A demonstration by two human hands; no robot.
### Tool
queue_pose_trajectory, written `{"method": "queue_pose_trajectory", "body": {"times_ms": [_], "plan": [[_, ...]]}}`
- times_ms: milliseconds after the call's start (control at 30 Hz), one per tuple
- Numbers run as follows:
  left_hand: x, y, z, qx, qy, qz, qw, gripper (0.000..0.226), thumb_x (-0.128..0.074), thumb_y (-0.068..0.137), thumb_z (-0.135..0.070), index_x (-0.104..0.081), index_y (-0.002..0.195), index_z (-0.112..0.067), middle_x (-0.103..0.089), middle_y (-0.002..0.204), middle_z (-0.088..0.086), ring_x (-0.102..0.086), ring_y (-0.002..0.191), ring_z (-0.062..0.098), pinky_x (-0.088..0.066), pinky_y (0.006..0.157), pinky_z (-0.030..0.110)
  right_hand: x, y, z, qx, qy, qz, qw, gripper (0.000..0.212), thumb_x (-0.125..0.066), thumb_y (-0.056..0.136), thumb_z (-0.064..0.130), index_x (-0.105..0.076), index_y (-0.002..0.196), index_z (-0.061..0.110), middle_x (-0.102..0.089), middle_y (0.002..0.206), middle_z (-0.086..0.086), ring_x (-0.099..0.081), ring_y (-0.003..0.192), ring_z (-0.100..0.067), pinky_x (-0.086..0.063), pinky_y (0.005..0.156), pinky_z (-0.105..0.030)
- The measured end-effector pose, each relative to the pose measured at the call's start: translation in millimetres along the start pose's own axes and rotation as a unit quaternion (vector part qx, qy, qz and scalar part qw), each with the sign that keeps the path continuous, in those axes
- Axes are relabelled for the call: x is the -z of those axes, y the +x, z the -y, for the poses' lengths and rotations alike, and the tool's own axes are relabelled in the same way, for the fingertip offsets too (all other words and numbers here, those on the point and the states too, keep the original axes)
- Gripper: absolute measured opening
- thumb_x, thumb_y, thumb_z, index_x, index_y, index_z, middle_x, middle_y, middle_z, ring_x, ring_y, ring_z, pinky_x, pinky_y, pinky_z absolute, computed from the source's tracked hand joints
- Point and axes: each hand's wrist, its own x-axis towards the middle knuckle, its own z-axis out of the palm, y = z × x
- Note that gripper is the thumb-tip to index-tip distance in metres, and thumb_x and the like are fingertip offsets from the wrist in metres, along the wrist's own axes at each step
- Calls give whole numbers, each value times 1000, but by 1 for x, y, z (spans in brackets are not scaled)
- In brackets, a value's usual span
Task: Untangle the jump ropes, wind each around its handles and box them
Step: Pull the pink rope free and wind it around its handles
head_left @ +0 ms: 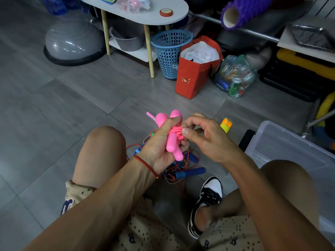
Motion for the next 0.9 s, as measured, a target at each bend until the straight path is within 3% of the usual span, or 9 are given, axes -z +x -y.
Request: {"method": "queue_pose_trajectory", "body": {"times_ms": [100,167,267,333,467,567,667,767,900], "plan": [[-2,3,2,-60,-7,-19,998,60,-74,89,-29,-46,126,9,-52,103,52,-56,99,51,-45,105,49,-13,-4,5,-29,43,-111,993,5,-72,90,23,-73,93,19,-66,88,5,-62,83,-8,-52,79,-28],[-1,9,3,-108,-20,-18,994,66,-80,82,-27,-43,123,9,-42,85,54,-50,92,67,-40,107,64,-22,-6,11,-74,95,-176,977,10,-77,87,25,-70,87,17,-68,77,6,-63,70,-2,-52,69,-23],[-1,10,3,-168,-7,-90,982,35,-70,88,-14,-46,112,-3,-43,43,19,-51,44,33,-59,67,43,-30,-6,16,-125,159,-157,967,29,-77,84,39,-66,74,14,-66,64,3,-60,60,-9,-49,59,-31],[-1,13,4,-180,6,-115,977,33,-68,90,-9,-47,116,-5,-46,44,12,-48,41,27,-54,55,37,-33,-4,17,-135,157,-133,969,32,-77,81,46,-67,74,16,-70,66,0,-65,64,-15,-55,63,-38],[-2,15,3,-205,-6,-131,970,50,-74,80,-12,-50,122,1,-50,63,19,-52,54,28,-52,66,44,-32,-1,6,-139,121,-125,975,12,-78,85,29,-71,82,20,-71,74,1,-68,71,-18,-59,69,-38],[-4,16,2,-227,-7,-140,964,35,-72,83,-6,-53,113,-5,-54,76,18,-55,60,27,-51,69,44,-36,-4,5,-124,114,-131,977,7,-77,85,24,-72,85,20,-72,74,-1,-69,70,-21,-59,70,-42],[0,22,4,-212,-7,-141,967,33,-69,87,-5,-51,116,-5,-52,68,17,-56,59,28,-53,69,49,-38,-4,9,-111,85,-165,976,17,-78,82,29,-69,97,27,-71,82,7,-69,73,-19,-59,73,-43],[1,24,6,-199,-13,-125,972,39,-68,88,-8,-49,122,-3,-50,58,17,-57,64,35,-52,71,65,-38,-4,11,-75,82,-187,976,20,-77,83,18,-72,100,27,-71,84,8,-69,71,-13,-59,68,-35],[2,23,6,-209,-11,-115,971,35,-64,93,-9,-47,122,-1,-47,45,15,-52,45,30,-54,64,47,-41,-3,17,-65,155,-225,960,21,-77,86,9,-79,103,20,-74,89,2,-72,74,-10,-57,65,-22]]}}
